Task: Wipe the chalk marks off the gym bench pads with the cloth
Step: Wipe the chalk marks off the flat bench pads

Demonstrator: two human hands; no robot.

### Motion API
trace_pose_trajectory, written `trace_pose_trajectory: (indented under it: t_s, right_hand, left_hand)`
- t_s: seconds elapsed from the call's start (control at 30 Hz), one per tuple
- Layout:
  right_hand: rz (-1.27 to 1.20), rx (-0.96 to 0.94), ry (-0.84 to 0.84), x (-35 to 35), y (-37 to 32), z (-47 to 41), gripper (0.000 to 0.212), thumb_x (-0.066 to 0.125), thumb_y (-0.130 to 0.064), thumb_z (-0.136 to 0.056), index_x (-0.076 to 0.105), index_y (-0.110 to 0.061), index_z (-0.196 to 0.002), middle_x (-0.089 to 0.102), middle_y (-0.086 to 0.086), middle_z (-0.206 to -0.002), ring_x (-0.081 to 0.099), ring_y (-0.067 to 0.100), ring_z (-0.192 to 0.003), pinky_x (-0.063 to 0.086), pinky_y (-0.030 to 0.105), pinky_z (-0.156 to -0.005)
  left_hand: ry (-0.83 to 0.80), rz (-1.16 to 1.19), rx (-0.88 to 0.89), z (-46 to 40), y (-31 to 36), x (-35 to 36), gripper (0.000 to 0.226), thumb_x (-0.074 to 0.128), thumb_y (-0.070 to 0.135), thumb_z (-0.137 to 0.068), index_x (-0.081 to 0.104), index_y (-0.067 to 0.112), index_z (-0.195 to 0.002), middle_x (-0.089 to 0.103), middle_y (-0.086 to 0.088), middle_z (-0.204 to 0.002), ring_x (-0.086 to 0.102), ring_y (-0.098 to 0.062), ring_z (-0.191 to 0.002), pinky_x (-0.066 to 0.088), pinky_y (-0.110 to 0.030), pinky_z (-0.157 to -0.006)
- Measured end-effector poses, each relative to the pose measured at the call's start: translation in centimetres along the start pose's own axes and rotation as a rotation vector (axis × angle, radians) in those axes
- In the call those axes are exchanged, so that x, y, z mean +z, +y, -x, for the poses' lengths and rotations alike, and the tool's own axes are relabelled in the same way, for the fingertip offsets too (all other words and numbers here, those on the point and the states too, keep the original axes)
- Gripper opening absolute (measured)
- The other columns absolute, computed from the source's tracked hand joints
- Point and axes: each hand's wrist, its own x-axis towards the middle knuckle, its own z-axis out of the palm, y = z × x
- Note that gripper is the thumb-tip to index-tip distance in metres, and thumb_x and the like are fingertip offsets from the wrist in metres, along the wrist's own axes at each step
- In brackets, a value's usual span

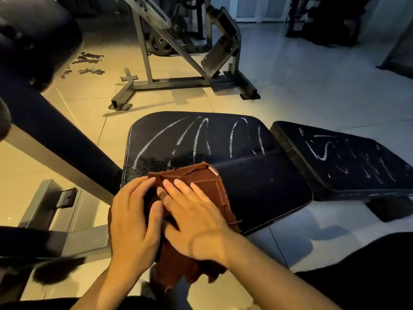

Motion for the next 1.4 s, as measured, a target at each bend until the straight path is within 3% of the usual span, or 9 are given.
trace_pose_trajectory:
  t_s: [0.1, 0.2, 0.37, 0.57, 0.67, 0.8, 1.13, 1.27, 1.4]
  right_hand:
    - [-0.012, 0.138, 0.073, -0.9, 3.3, 0.9, 0.083, 0.003, -0.067, -0.085, 0.011, -0.025, -0.156, 0.003, -0.006, -0.164, -0.002, 0.012, -0.15, -0.007, 0.034, -0.121]
    - [0.061, 0.493, 0.078, -2.3, 9.6, 2.1, 0.074, 0.012, -0.065, -0.096, 0.005, -0.023, -0.157, -0.002, -0.003, -0.164, -0.004, 0.015, -0.15, -0.005, 0.036, -0.121]
    - [0.065, 0.798, 0.115, -3.2, 13.6, 4.4, 0.07, 0.016, -0.057, -0.1, 0.005, -0.016, -0.156, 0.001, 0.005, -0.164, -0.001, 0.022, -0.15, 0.001, 0.041, -0.122]
    - [0.138, 0.463, 0.084, -0.8, 5.6, 4.0, 0.087, -0.009, -0.061, -0.081, 0.007, -0.021, -0.156, 0.003, 0.0, -0.164, 0.0, 0.021, -0.15, -0.002, 0.04, -0.12]
    - [0.036, 0.355, 0.067, -0.6, 5.1, 4.0, 0.068, 0.008, -0.059, -0.097, 0.009, -0.026, -0.156, 0.002, -0.004, -0.164, -0.003, 0.016, -0.15, -0.004, 0.039, -0.121]
    - [-0.132, 0.361, 0.125, -1.5, 7.0, 3.9, 0.055, 0.024, -0.05, -0.102, 0.025, -0.029, -0.153, 0.014, -0.005, -0.163, 0.006, 0.014, -0.15, 0.001, 0.035, -0.12]
    - [0.044, 0.529, 0.206, -4.8, 8.7, 0.7, 0.046, 0.035, -0.041, -0.104, 0.039, -0.021, -0.145, 0.044, 0.005, -0.145, 0.038, 0.031, -0.131, 0.031, 0.047, -0.106]
    - [-0.05, 0.588, 0.301, -5.0, 9.8, -1.5, 0.029, 0.058, -0.044, -0.094, 0.065, -0.025, -0.115, 0.053, 0.004, -0.125, 0.045, 0.028, -0.122, 0.033, 0.04, -0.1]
    - [-0.323, 0.51, 0.546, -5.6, 10.1, -1.5, 0.005, 0.066, -0.026, -0.091, 0.062, -0.025, -0.089, 0.058, -0.005, -0.095, 0.056, 0.016, -0.093, 0.041, 0.028, -0.084]
  left_hand:
    - [-0.025, 0.003, -0.036, 0.4, -0.1, -0.5, 0.047, 0.039, 0.041, -0.094, 0.053, 0.012, -0.128, 0.05, -0.006, -0.131, 0.044, -0.019, -0.123, 0.027, -0.028, -0.106]
    - [-0.065, -0.095, 0.081, 1.4, 0.2, -1.5, 0.049, 0.052, 0.047, -0.086, 0.063, 0.012, -0.117, 0.053, -0.003, -0.12, 0.044, -0.011, -0.114, 0.025, -0.016, -0.102]
    - [-0.04, -0.151, 0.185, 3.4, 1.4, -1.4, 0.035, 0.059, 0.05, -0.082, 0.071, 0.019, -0.093, 0.058, 0.005, -0.1, 0.057, -0.017, -0.094, 0.043, -0.041, -0.079]
    - [-0.107, -0.174, 0.162, 5.0, 3.3, 1.0, 0.04, 0.055, 0.057, -0.081, 0.072, 0.026, -0.101, 0.059, 0.008, -0.106, 0.053, -0.014, -0.104, 0.03, -0.031, -0.085]
    - [-0.096, -0.178, 0.192, 5.3, 3.2, 1.3, 0.04, 0.055, 0.058, -0.082, 0.072, 0.027, -0.101, 0.06, 0.008, -0.107, 0.053, -0.015, -0.105, 0.033, -0.034, -0.086]
    - [-0.06, -0.088, 0.175, 5.6, 3.7, 1.5, 0.031, 0.06, 0.051, -0.082, 0.074, 0.024, -0.09, 0.06, 0.007, -0.102, 0.055, -0.015, -0.101, 0.039, -0.037, -0.084]
    - [-0.099, 0.038, -0.082, 5.6, 5.2, -0.5, 0.018, 0.056, 0.052, -0.075, 0.057, 0.033, -0.074, 0.056, 0.021, -0.076, 0.051, -0.005, -0.079, 0.046, -0.037, -0.07]
    - [-0.176, 0.094, -0.09, 4.2, 5.0, -1.1, 0.018, 0.052, 0.055, -0.074, 0.051, 0.041, -0.085, 0.059, 0.021, -0.07, 0.051, -0.003, -0.076, 0.046, -0.035, -0.068]
    - [-0.304, 0.16, -0.097, 2.9, 5.1, -1.8, 0.028, 0.062, 0.053, -0.069, 0.053, 0.046, -0.094, 0.061, 0.021, -0.082, 0.055, -0.002, -0.074, 0.043, -0.024, -0.069]
